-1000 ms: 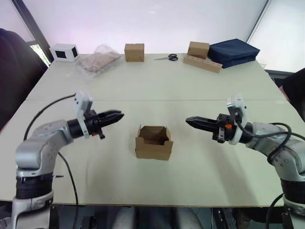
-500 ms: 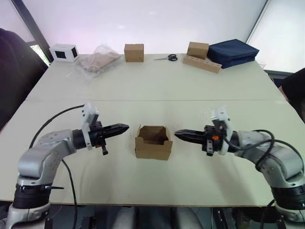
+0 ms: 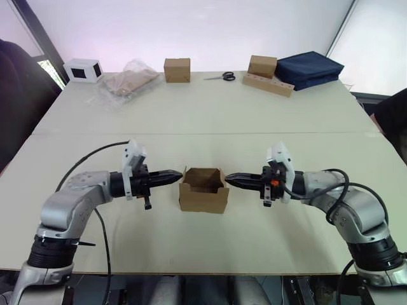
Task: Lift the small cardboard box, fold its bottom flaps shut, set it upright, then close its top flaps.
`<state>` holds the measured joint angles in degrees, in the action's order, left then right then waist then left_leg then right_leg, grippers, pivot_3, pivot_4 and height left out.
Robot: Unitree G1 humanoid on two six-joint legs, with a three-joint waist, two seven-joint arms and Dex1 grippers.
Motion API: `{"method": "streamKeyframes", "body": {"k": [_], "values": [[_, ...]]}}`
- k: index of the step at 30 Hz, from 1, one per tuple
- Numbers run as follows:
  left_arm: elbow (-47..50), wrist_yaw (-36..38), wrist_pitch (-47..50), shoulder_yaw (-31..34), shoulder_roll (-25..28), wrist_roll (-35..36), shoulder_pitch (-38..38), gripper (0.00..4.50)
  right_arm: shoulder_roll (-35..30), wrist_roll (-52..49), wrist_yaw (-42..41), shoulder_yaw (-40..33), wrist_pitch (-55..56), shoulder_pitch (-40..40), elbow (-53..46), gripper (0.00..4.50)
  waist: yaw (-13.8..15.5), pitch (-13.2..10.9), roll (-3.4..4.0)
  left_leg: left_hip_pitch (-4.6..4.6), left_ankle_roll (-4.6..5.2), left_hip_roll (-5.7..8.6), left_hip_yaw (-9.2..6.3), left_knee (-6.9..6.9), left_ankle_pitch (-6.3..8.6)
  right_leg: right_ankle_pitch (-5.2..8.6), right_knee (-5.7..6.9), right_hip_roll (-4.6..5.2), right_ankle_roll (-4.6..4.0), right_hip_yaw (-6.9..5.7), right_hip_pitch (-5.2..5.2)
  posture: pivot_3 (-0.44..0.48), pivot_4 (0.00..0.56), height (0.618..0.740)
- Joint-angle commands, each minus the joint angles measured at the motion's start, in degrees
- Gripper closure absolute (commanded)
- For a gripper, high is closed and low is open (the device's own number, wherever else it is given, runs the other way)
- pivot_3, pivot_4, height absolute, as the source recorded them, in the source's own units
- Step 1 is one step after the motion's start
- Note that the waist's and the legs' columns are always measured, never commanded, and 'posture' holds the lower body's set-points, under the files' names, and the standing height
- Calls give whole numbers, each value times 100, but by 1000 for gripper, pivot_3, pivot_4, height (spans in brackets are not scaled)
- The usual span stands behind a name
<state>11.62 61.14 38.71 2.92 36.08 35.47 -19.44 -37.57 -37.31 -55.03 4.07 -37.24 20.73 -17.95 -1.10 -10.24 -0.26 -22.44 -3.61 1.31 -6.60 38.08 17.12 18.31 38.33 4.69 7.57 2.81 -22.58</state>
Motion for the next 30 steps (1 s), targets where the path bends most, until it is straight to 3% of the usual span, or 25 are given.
{"method": "streamKeyframes", "body": {"k": [1,19,26,30], "values": [[215,-16,-177,-70,54,-63,17,4448,48,-25,-59,5,23,100,-171,4500,1,0,0,0,0,0,0,0,0,0,0,0,0,0,0,0,150,740],[-100,7,-502,-566,7,-518,-186,4448,269,390,-58,262,193,81,109,4500,4,0,0,0,0,1,0,0,0,0,-1,0,0,0,1,0,150,740],[-164,4,-545,-536,45,-526,-182,4448,240,-701,-61,-543,-499,-66,-253,4500,11,0,0,0,0,0,-1,0,0,0,-2,-1,0,0,1,0,150,740],[-177,13,-594,-564,38,-550,-153,4448,219,-556,-22,-606,-385,-21,-5,4500,9,0,0,0,1,0,-1,0,0,0,-2,-1,0,-1,3,0,150,740]]}}
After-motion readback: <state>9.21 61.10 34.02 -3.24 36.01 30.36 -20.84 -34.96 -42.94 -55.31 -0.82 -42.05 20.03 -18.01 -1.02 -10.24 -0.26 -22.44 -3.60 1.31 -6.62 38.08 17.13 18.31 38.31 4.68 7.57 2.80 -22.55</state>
